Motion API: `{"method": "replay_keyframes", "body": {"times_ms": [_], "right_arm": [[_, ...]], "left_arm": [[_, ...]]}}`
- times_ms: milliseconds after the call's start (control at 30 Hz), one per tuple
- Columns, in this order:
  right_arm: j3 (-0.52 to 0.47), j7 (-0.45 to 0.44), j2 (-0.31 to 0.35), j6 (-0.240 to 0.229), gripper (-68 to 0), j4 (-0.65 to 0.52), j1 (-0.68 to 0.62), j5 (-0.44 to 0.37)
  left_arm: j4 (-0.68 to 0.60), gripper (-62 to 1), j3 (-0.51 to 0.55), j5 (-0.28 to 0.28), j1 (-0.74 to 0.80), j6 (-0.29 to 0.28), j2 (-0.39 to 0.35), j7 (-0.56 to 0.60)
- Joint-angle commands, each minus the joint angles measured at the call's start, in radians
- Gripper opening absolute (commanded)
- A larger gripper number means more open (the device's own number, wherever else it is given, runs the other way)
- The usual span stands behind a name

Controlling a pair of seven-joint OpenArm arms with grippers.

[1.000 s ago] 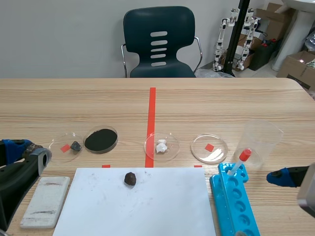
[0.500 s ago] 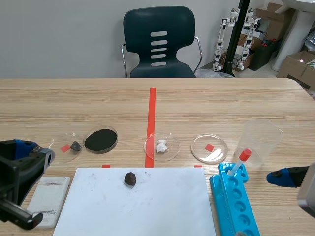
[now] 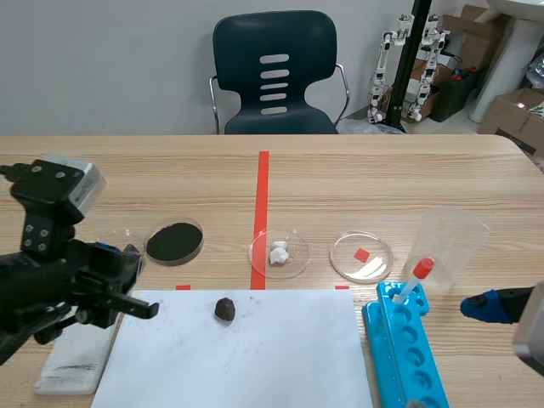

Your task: Lower the mineral onto the iron filings and hold still

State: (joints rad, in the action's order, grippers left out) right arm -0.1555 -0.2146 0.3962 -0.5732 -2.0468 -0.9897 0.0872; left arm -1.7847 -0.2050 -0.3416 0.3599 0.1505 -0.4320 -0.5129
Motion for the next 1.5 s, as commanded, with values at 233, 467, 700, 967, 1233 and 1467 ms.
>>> {"method": "replay_keyframes", "body": {"times_ms": [233,467,700,967,1233,1467], "right_arm": [[-0.002,-0.008,0.011,0.001,-12.8,-0.016,0.006,-0.008],[-0.002,-0.008,0.011,0.001,-12.8,-0.016,0.006,-0.008],[-0.002,-0.008,0.011,0.001,-12.8,-0.016,0.006,-0.008],[-0.002,-0.008,0.011,0.001,-12.8,-0.016,0.006,-0.008],[-0.002,-0.008,0.011,0.001,-12.8,-0.016,0.007,-0.008],[-0.002,-0.008,0.011,0.001,-12.8,-0.016,0.007,-0.008]], "left_arm": [[0.15,-45.3,-0.058,0.037,-0.241,0.154,0.142,-0.078],[0.308,-45.3,-0.058,0.073,-0.406,0.158,0.238,-0.159],[0.456,-45.3,-0.058,0.077,-0.527,0.18,0.291,-0.222],[0.616,-45.3,-0.057,0.078,-0.634,0.178,0.349,-0.227],[0.754,-45.3,-0.057,0.1,-0.724,0.177,0.382,-0.217],[0.848,-45.3,-0.057,0.1,-0.778,0.177,0.388,-0.209]]}}
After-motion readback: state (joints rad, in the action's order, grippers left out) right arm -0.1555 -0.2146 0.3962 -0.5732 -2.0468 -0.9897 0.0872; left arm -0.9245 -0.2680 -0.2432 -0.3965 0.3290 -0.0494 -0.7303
